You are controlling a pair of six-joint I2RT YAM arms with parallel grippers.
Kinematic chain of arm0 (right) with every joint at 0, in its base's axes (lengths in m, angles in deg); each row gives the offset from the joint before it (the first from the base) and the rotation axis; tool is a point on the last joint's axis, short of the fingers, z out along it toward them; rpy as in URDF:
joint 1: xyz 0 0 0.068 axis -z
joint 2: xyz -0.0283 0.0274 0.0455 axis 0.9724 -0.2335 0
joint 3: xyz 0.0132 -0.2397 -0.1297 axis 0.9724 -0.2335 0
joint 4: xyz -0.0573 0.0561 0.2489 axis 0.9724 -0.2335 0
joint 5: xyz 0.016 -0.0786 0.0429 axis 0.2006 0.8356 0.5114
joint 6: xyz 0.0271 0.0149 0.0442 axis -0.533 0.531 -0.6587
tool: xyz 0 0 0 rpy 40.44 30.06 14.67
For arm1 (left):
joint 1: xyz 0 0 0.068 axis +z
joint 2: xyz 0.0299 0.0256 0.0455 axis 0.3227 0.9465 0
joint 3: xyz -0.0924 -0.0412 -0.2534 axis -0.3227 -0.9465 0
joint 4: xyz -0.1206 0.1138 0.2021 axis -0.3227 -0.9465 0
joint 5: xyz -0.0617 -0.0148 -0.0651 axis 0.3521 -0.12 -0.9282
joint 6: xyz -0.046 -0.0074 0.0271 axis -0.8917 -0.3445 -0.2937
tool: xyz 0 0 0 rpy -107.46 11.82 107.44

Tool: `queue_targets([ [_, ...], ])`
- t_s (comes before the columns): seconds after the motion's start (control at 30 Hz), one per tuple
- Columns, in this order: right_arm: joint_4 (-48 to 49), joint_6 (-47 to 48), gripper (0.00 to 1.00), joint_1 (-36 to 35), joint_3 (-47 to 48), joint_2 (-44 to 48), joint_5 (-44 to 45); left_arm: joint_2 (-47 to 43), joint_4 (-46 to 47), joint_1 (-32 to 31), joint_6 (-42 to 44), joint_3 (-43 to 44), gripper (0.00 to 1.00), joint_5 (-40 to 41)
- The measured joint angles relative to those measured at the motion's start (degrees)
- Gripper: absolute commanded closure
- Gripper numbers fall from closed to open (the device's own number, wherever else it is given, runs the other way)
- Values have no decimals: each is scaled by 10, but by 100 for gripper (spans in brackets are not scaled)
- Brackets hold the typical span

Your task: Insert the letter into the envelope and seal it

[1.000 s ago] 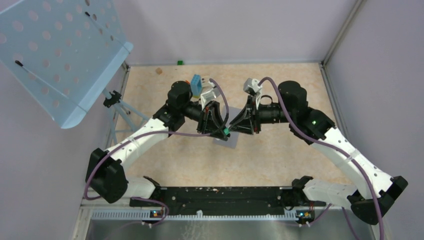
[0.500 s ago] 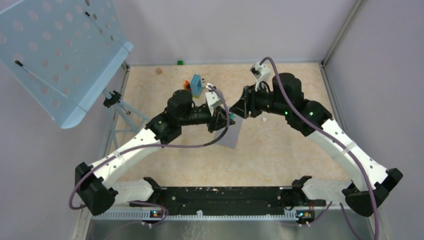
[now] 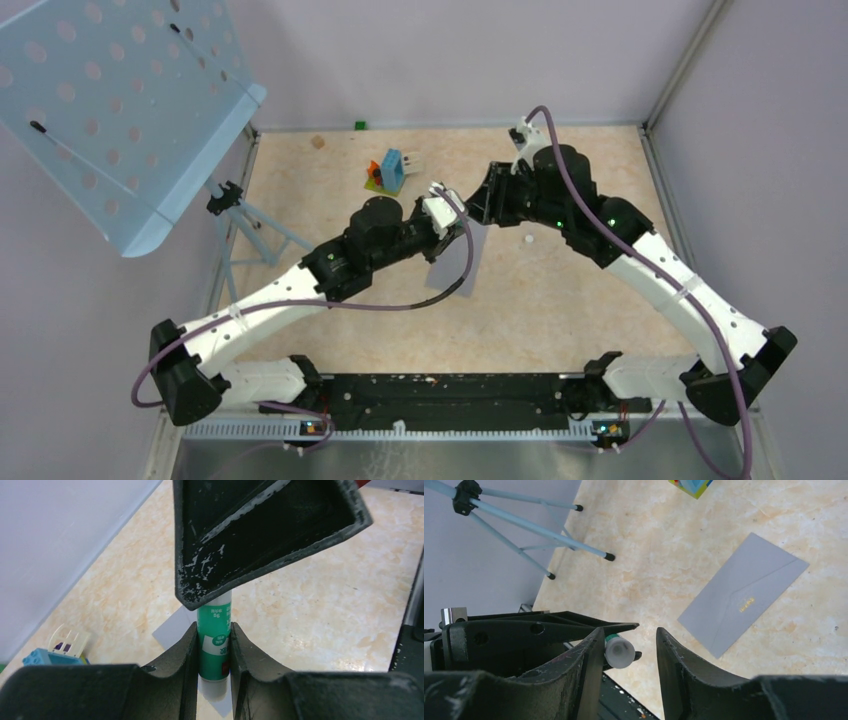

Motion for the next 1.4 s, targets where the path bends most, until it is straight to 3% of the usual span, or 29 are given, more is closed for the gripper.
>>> queue_targets([
  [0.4, 3, -7, 65, -10, 0, -4, -2, 2, 4, -2, 11, -3, 100, 37],
  [0.67, 3, -9, 93, -11, 0, -8, 0, 3, 4, -2, 10, -3, 100, 36],
  [0.8, 2, 8, 96, -11, 0, -7, -2, 3, 2, 2, 1, -3, 100, 23],
  [0.97, -4, 91, 99, -11, 0, 5, -51, 5, -21, 38, -22, 9, 100, -100],
  [1.23, -16, 241, 100, -10, -20, 99, -231, 8, -12, 76, -129, 37, 100, -428],
  [1.4, -8, 279, 98, -10, -20, 109, -325, 2, 21, 87, -191, 31, 100, -530],
])
